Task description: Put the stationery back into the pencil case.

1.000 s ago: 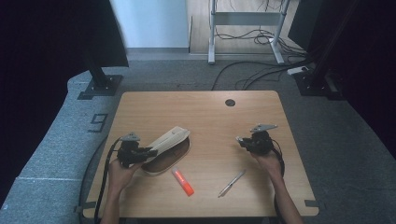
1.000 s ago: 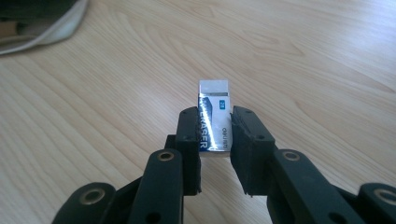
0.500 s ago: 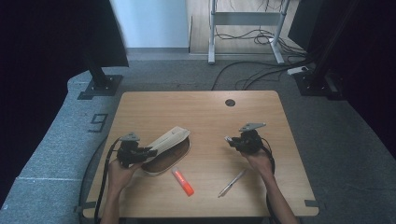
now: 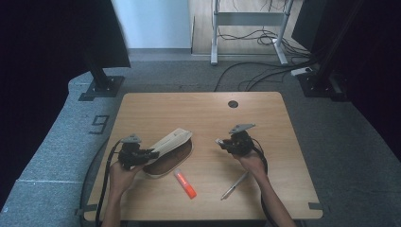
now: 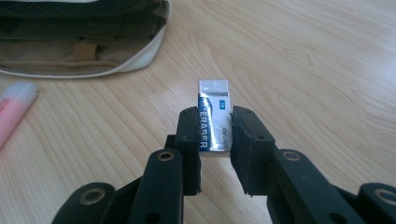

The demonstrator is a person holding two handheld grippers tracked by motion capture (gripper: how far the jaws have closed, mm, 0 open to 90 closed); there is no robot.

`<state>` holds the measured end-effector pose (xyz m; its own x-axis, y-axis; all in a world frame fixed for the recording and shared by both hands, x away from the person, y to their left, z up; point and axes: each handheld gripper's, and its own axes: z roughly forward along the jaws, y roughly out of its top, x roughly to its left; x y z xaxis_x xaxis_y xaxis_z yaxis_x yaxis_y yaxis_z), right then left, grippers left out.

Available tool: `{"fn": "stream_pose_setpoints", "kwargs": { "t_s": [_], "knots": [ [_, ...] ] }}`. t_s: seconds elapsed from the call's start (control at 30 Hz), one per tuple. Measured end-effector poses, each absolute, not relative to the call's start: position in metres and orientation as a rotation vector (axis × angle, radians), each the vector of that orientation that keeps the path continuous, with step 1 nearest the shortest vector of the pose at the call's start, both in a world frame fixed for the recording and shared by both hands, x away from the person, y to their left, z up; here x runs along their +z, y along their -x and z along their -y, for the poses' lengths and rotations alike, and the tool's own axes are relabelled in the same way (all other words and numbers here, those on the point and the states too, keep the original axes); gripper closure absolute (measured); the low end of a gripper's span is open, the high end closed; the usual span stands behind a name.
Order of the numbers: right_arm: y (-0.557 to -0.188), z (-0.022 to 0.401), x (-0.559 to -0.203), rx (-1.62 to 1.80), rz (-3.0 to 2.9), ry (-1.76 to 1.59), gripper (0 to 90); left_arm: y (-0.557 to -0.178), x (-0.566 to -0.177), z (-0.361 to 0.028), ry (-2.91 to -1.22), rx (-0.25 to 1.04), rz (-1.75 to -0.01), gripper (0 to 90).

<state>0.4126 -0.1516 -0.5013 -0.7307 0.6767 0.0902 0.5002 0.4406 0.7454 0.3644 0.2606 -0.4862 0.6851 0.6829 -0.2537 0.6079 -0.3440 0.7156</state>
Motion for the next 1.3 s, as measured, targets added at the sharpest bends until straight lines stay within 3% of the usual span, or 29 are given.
{"fn": "stream_pose_setpoints", "kwargs": {
  "t_s": [1.3],
  "knots": [
    [-0.422,0.061,-0.511,1.161,-2.584,-0.865,71.6,-0.364,-0.485,-0.261,-2.050,0.111,-0.983,73.9]
  ]
}}
